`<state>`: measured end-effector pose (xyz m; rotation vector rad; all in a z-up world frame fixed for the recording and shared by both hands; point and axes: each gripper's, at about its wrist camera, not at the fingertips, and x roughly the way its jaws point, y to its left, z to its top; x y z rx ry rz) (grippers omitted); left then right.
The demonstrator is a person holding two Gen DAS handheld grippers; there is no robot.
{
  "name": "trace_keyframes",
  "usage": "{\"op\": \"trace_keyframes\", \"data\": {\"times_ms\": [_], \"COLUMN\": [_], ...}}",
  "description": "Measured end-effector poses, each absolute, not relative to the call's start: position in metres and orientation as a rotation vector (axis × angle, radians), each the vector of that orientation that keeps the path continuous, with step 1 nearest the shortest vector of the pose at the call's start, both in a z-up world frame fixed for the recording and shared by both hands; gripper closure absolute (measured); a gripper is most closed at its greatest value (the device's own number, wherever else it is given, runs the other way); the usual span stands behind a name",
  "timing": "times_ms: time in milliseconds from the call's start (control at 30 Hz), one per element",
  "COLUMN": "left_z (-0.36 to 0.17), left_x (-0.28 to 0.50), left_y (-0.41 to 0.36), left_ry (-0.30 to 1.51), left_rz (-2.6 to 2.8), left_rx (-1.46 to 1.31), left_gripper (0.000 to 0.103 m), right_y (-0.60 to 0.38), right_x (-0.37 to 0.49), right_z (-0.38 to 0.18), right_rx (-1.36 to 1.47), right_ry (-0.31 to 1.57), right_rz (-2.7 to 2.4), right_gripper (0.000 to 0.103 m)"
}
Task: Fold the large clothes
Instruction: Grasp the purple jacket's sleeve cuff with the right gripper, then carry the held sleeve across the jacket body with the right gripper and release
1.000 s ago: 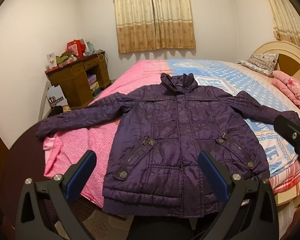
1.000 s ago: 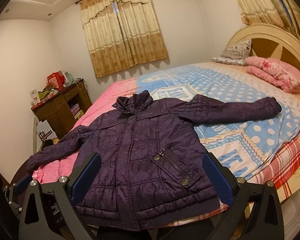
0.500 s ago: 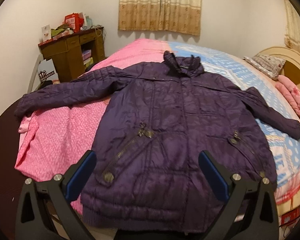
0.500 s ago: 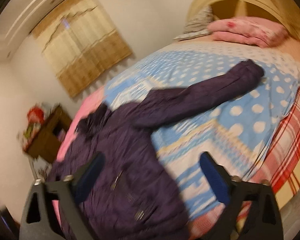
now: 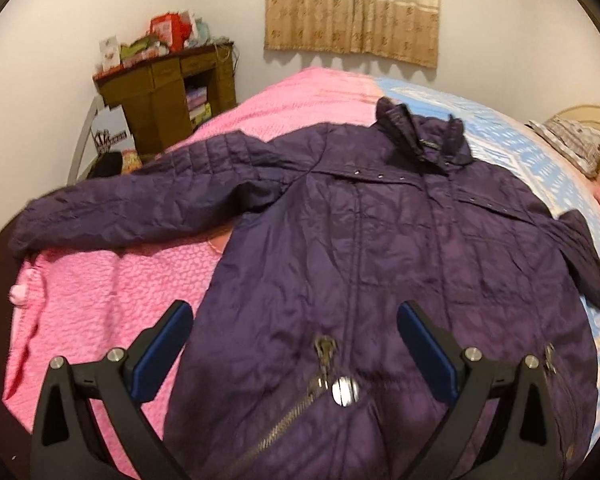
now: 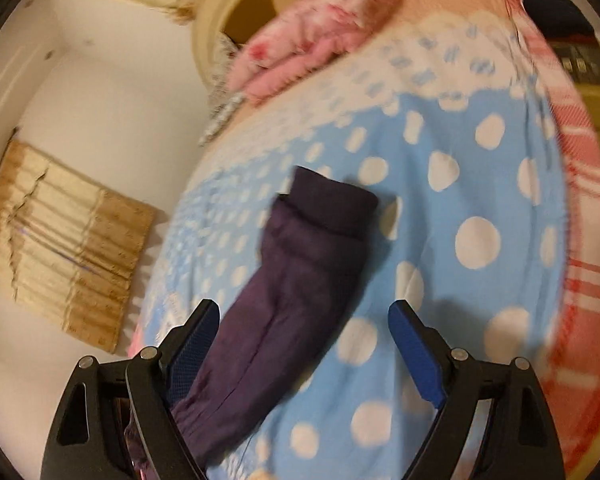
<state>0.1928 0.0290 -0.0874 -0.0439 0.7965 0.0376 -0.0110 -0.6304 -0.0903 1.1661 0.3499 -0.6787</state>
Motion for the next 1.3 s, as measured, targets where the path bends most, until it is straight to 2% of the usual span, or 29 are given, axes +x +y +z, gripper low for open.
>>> {"op": "trace_keyframes", "data": {"times_ms": [233,267,300,333,433,500,600,767,867,967,1100,1300], "left_z": [-0.099,-0.102,-0.105,-0.111,-0.136,-0.138,-0.137,-0.137,-0.137,-0.138,-0.139,-0.14], "left_x": [0.229,0.233,0.235,0.238,0.246,0.242,0.237,0.23,0.231,0.235,0.233,0.23], "left_y": [0.047,0.05,0.051,0.053,0.055,0.06,0.06,0.063,0.061,0.066,0.068,0.072], "left_ry": [0.773,0.773,0.775,0.784,0.862,0.838,0.829,0.802,0.798,0.788,0.778,0.765], "left_rz": [0.135,0.147,0.149,0.145,0.112,0.102,0.096,0.085,0.084,0.077,0.073,0.06], "left_rx": [-0.057,-0.049,-0.049,-0.055,-0.085,-0.122,-0.123,-0.135,-0.135,-0.146,-0.151,-0.168], "left_gripper": [0.0,0.0,0.0,0.0,0.0,0.0,0.0,0.0,0.0,0.0,0.0,0.0], "right_y": [-0.66,-0.664,-0.666,-0.666,-0.668,-0.665,-0.645,-0.575,-0.51,-0.433,-0.339,-0.207], "right_x": [0.042,0.047,0.051,0.055,0.051,0.05,0.055,0.094,0.128,0.175,0.228,0.293], "right_z": [-0.103,-0.103,-0.104,-0.105,-0.112,-0.105,-0.067,0.033,0.086,0.115,0.113,0.042], "right_rx": [1.102,1.072,1.042,1.016,1.015,1.0,0.888,0.591,0.454,0.343,0.296,0.249], "right_ry": [0.427,0.44,0.457,0.486,0.483,0.5,0.471,0.383,0.351,0.365,0.404,0.559], "right_rz": [-0.673,-0.681,-0.703,-0.724,-0.69,-0.685,-0.687,-0.524,-0.363,-0.183,0.039,0.282], "right_gripper": [0.016,0.026,0.051,0.058,0.068,0.077,0.08,0.081,0.082,0.082,0.083,0.083]}}
